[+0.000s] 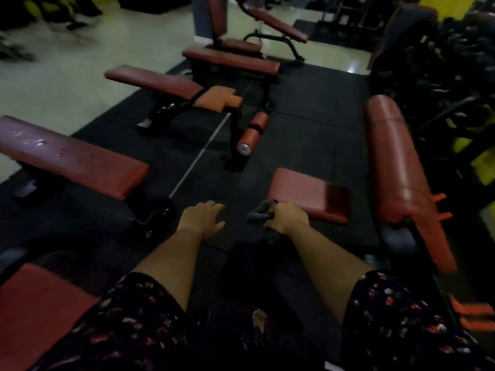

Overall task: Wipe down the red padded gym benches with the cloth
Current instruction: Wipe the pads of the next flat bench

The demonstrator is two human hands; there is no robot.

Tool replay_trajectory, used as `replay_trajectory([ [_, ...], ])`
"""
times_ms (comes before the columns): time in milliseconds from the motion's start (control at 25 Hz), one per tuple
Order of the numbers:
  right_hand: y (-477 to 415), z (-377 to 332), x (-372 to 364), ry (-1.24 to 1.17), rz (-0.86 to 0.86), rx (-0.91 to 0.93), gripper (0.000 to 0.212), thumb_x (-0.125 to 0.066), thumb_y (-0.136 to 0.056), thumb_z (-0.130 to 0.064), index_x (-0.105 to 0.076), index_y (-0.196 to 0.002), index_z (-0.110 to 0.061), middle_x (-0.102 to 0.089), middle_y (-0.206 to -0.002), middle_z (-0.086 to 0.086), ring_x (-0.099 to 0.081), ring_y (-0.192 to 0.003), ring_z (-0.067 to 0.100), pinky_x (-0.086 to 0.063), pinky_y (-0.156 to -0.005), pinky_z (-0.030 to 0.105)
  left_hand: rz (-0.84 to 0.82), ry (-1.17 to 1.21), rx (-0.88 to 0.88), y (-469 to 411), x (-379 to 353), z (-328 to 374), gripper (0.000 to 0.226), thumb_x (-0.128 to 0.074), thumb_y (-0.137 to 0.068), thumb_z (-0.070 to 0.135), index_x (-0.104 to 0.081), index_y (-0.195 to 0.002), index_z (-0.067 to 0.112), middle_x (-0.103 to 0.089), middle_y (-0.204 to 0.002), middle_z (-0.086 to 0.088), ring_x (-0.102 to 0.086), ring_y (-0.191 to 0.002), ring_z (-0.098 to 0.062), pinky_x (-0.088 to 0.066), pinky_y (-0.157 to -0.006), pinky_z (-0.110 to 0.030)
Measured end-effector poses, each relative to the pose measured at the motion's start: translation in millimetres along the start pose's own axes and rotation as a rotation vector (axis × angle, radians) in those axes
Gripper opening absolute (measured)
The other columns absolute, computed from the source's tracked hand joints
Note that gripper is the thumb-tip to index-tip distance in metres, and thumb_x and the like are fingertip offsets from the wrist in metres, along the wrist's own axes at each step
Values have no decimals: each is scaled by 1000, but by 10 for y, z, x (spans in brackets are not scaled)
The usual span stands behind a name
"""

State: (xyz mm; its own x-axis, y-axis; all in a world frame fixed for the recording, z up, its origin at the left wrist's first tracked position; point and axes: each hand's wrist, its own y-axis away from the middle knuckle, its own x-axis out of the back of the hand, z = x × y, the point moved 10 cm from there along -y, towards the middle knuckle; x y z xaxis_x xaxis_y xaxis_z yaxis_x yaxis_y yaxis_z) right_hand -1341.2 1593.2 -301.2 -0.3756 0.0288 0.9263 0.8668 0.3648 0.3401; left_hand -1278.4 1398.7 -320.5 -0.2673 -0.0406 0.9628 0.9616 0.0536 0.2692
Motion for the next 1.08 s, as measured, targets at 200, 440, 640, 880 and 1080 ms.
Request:
replay_trajectory([
  [200, -1041, -575, 563, 133, -6, 311, 35, -56, -84, -41, -65, -115, -27, -60, -113, 7, -60, -99, 32, -53, -81, 41, 33, 120, 271, -386, 262, -694, 59, -47, -95, 52, -35, -148, 31, -44, -144, 0, -49, -125, -26, -50, -91, -44],
  [440, -1744, -1113, 824, 119, 47, 476, 30, -57, -88, -40, -66, -113, -27, -58, -114, 5, -59, -104, 31, -52, -79, 40, 65, 194, 408, -711, 447, -1011, 58, -49, -94, 48, -37, -148, 29, -45, -144, 1, -50, -124, -25, -49, -92, -44],
  [640, -2229, -1858, 570, 218, -31, 585, 39, -55, -89, -45, -61, -124, -29, -54, -123, 5, -53, -112, 30, -49, -85, 40, 53, 227, 595, -630, 275, -1771, 57, -50, -93, 47, -39, -146, 29, -47, -141, 1, -50, -124, -25, -48, -93, -42],
  [880, -2975, -3066, 403, 287, -60, 706, 40, -58, -89, -41, -59, -126, -25, -52, -127, 7, -52, -115, 32, -49, -88, 42, 16, 286, 711, -760, 8, -2821, 57, -50, -94, 48, -38, -147, 30, -45, -143, 2, -48, -126, -24, -46, -94, -41],
  [1080, -3470, -4080, 377, 293, -58, 798, 34, -59, -90, -39, -63, -120, -23, -52, -122, 11, -51, -110, 35, -50, -88, 44, 49, 296, 819, -799, 105, -3816, 58, -49, -94, 47, -37, -147, 25, -45, -143, -1, -48, -125, -26, -46, -91, -41],
])
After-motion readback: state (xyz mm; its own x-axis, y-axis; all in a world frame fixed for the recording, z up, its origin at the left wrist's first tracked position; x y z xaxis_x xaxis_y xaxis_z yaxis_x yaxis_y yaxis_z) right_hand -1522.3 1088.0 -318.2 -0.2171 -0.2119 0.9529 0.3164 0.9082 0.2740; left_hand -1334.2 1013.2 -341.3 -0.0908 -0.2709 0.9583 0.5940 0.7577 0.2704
